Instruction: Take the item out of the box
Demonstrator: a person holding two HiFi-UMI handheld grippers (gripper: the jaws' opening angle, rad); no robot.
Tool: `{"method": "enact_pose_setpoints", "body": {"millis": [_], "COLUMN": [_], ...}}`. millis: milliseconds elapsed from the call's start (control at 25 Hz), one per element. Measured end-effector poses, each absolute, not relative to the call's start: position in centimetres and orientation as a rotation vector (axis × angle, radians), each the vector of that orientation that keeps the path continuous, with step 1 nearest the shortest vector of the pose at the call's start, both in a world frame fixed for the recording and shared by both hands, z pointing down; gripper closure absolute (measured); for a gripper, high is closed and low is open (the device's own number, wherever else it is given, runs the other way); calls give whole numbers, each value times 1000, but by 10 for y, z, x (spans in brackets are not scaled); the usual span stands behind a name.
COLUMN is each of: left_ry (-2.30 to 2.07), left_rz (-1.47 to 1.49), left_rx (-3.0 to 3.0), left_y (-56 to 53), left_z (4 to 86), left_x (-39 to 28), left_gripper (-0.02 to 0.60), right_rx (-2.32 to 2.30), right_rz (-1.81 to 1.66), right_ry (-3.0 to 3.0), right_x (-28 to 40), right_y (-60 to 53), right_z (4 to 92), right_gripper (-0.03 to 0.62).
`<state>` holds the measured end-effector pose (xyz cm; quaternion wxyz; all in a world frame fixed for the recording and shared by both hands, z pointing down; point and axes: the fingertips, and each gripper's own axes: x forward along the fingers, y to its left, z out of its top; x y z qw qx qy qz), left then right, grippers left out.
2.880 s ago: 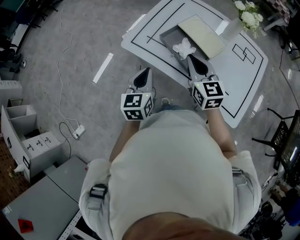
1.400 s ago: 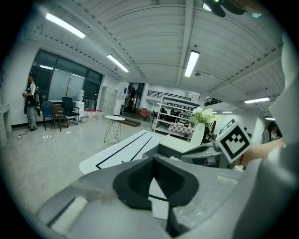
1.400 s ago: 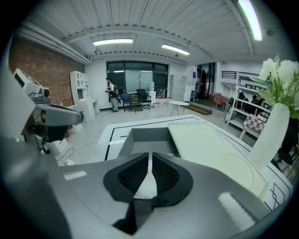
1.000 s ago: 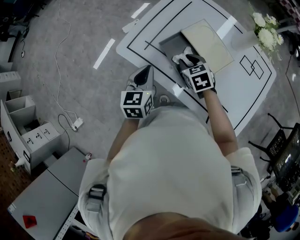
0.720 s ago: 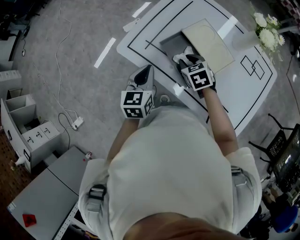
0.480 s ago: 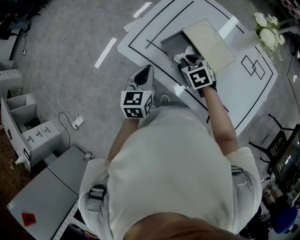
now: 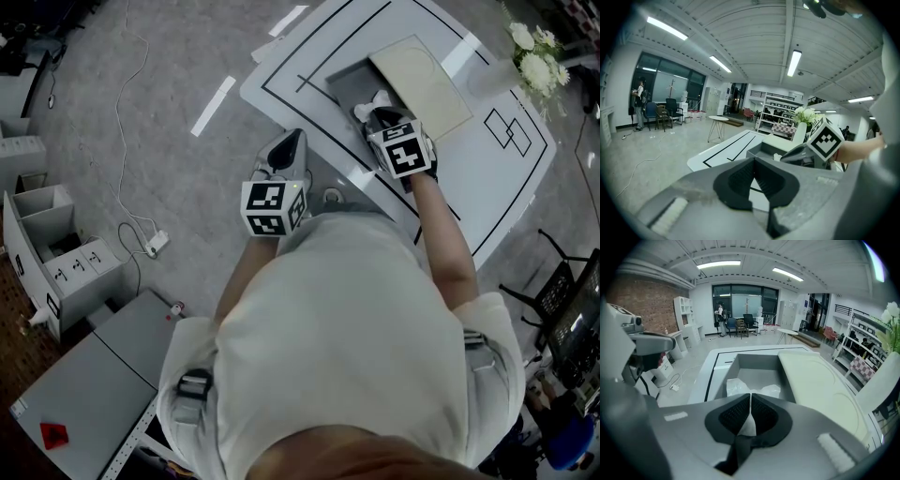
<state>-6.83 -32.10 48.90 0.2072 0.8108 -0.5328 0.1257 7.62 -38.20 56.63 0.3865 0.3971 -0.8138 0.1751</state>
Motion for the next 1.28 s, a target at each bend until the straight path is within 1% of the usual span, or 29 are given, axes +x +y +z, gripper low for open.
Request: {"method": "enact_pose_setpoints", "body": {"millis": [560, 1280], "left_ry": [-1439, -1388], "left_rz": [334, 318], "left_rx": [2321, 2376], "left_y": [-288, -209], "left_z": [475, 462], "left_x": [-66, -81], "left_gripper": [581, 581], "right_rx": [1178, 1325], "right_rz": [392, 355], "right_ry": [-2114, -2210], "right_x": [86, 59], "right_y": [-356, -266], "right_z": [520, 468], "right_gripper": [588, 588]}}
